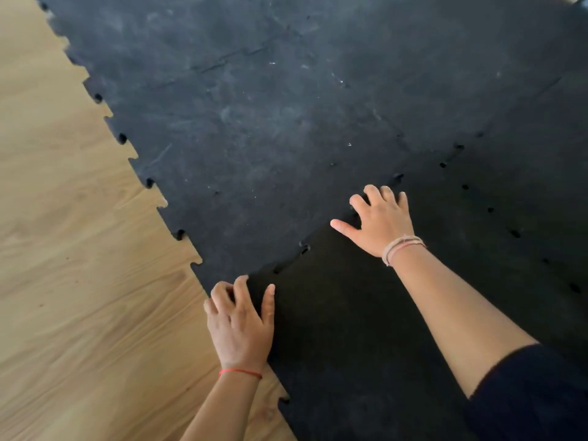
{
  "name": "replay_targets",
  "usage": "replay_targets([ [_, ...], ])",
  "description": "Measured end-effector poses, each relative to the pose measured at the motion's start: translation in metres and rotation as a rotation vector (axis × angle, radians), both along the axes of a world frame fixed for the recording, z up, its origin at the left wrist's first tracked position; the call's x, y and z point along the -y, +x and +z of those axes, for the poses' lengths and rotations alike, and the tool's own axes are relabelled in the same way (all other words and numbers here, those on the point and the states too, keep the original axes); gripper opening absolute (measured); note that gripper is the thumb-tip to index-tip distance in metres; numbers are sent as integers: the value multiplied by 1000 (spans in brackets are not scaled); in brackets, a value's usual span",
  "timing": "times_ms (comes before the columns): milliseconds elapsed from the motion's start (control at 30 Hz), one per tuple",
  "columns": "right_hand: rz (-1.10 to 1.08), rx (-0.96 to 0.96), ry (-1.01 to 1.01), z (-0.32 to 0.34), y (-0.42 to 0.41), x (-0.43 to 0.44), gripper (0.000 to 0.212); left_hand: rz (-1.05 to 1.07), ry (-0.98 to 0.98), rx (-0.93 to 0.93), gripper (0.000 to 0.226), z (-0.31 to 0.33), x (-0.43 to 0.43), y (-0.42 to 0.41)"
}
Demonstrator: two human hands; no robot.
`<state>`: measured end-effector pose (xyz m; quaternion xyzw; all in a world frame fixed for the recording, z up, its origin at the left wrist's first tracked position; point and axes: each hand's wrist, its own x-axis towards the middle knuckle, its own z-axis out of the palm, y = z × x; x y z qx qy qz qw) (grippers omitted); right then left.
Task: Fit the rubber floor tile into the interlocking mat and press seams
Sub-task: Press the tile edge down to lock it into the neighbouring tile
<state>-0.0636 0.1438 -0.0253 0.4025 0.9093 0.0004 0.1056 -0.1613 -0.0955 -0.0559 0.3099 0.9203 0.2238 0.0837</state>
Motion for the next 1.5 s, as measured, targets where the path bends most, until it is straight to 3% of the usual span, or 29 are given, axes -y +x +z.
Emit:
replay_targets([
  [233,18,-35,-66,-1,3,9,68,10,46,115,44,6,11,7],
  [433,63,-104,-5,-1,15,27,65,3,153,30,48,13,35,15],
  [600,37,-71,-41,-10,17,30,66,-2,106,139,47,5,30,8],
  [767,-9,-194,-30,-13,13,20,58,-43,200,50,44,2,20,-5],
  [867,-42,-179,-62,-14,11,19,53,-47,155,73,43,0,15,-8],
  [1000,-96,-124,-96,-13,11,27,68,-27,78,-32,50,-1,15,-9],
  [1100,-25,-119,-98,-14,15,58,88,32,186,-57,60,-9,31,-2],
  [1267,202,-91,-221,-28,23,128,89,-206,234,97,70,-22,49,10],
  [1500,202,-14,-260,-22,10,111,105,-266,79,49,67,-21,38,9],
])
